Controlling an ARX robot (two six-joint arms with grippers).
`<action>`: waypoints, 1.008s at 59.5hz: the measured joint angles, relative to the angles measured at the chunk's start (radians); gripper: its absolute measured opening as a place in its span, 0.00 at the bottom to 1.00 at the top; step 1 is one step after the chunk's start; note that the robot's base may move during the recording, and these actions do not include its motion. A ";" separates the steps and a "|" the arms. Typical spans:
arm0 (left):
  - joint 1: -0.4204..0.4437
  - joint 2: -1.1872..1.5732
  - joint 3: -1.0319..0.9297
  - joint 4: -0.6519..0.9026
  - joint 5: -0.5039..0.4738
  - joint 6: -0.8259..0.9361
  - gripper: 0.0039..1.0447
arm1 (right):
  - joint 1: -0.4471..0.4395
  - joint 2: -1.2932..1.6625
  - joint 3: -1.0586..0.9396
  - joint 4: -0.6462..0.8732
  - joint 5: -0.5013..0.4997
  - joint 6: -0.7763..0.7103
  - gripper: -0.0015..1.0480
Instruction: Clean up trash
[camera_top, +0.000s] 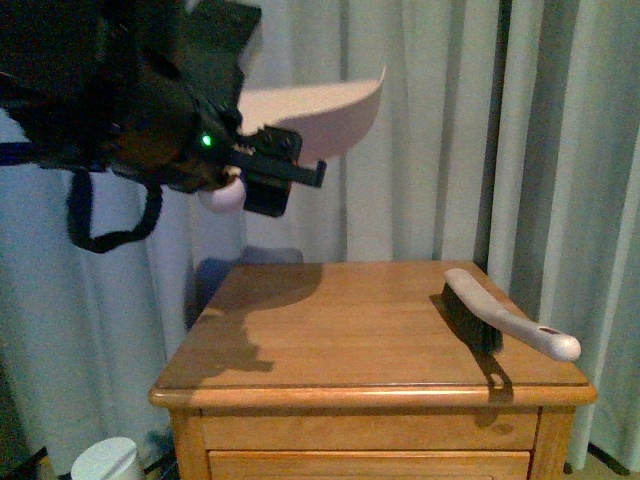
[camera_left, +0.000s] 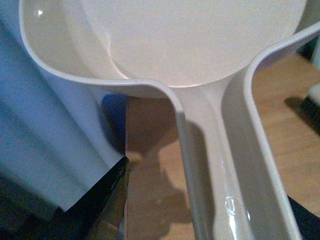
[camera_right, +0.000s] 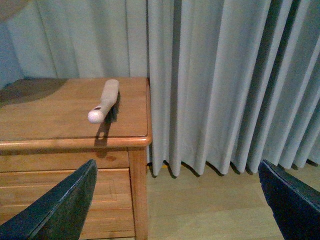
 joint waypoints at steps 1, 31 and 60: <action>-0.001 -0.014 -0.014 0.014 0.003 0.006 0.60 | 0.000 0.000 0.000 0.000 0.000 0.000 0.93; 0.059 -0.549 -0.528 0.284 0.114 0.134 0.60 | 0.000 0.000 0.000 0.000 0.000 0.000 0.93; 0.128 -0.711 -0.599 0.246 0.172 0.102 0.60 | 0.157 0.185 0.104 -0.227 0.428 0.123 0.93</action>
